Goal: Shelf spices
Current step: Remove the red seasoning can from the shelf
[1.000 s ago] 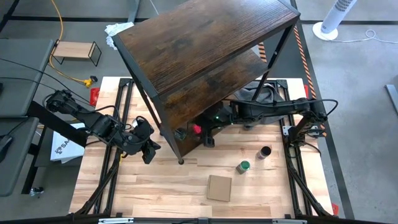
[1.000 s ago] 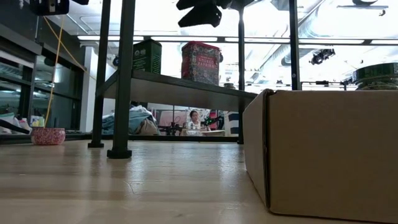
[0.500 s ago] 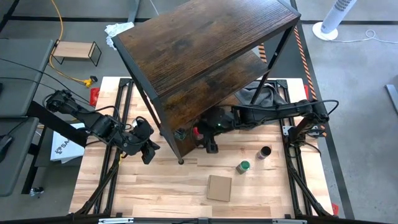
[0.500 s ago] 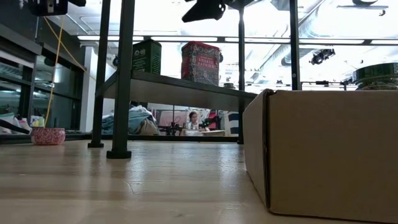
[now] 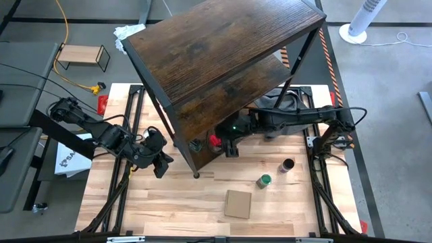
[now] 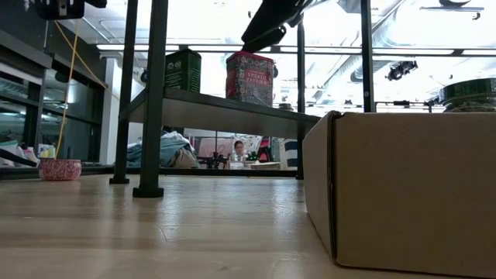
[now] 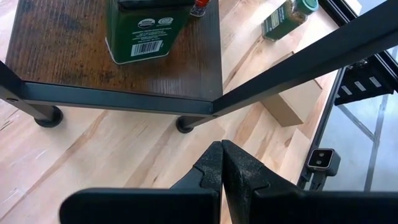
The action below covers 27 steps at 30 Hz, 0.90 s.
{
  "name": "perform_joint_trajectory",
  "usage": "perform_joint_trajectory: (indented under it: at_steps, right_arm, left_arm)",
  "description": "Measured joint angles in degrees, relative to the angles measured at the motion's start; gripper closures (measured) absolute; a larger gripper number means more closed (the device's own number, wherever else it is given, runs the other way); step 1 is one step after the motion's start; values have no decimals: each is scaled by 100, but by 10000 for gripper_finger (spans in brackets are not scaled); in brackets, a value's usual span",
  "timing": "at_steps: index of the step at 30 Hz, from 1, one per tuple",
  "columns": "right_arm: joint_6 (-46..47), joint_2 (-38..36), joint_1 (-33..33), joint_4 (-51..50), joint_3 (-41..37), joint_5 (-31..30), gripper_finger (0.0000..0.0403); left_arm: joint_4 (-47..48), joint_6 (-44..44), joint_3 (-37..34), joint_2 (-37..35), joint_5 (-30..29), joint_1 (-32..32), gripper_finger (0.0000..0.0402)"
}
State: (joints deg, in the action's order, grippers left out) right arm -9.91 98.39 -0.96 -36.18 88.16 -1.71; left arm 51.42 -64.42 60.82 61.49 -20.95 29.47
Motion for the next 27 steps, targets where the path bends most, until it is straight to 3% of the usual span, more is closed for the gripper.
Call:
perform_joint_trajectory:
  at_steps: [19,22,27]
  right_arm:
    - [-258,417,185,-428,-15,366,85]
    - [-62,361,183,-493,-4,244,113]
    - [295,239,126,-601,-7,135,203]
  left_arm:
    - [32,53,0,0,74,-2,402]
    - [30,107,0,0,72,-2,402]
    - [31,205,0,-2,-54,-2,402]
